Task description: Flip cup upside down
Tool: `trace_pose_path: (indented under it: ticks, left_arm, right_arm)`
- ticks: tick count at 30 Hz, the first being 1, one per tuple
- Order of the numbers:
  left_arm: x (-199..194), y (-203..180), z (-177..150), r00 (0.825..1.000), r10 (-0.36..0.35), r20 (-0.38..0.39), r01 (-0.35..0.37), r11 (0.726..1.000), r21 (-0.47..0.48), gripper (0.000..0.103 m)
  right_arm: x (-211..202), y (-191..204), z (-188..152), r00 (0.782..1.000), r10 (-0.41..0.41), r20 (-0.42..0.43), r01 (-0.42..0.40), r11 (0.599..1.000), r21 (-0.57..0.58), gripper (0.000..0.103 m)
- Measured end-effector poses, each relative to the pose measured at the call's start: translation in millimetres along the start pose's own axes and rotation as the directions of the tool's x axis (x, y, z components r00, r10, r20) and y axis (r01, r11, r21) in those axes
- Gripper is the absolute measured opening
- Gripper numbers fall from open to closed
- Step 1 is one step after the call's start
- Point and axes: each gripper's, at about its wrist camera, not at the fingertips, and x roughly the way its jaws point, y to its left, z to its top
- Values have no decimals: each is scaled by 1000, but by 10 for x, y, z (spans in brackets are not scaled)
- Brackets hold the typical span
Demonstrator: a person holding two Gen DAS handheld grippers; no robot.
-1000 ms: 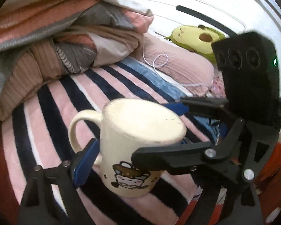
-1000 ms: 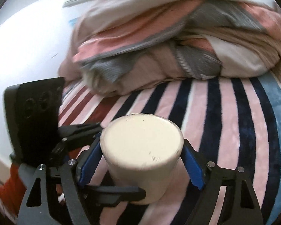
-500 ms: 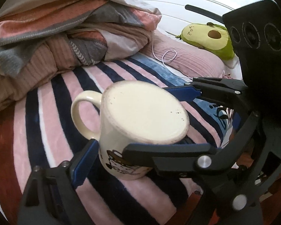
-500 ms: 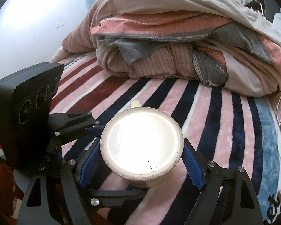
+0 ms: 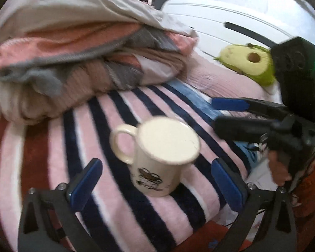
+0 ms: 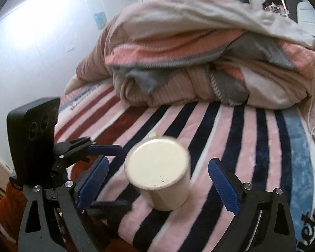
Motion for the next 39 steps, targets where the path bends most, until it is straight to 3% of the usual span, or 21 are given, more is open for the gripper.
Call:
trace_pose_path:
  ticks: [8, 13, 18, 39]
  left_arm:
    - [-468, -70, 303, 978, 207, 30, -203, 974, -103, 103]
    - [-661, -54, 390, 970, 244, 19, -236, 955, -180, 103]
    - [-755, -28, 398, 948, 317, 18, -306, 928, -212, 103]
    - [-801, -34, 365, 937, 348, 1, -339, 913, -228, 103]
  right_arm:
    - [-475, -100, 175, 996, -67, 62, 67, 998, 0, 100]
    - [-594, -115, 203, 989, -140, 41, 141, 990, -9, 102]
    - [-612, -133, 167, 985, -170, 24, 170, 985, -4, 103]
    - [-605, -136, 124, 985, -169, 9, 169, 985, 15, 103]
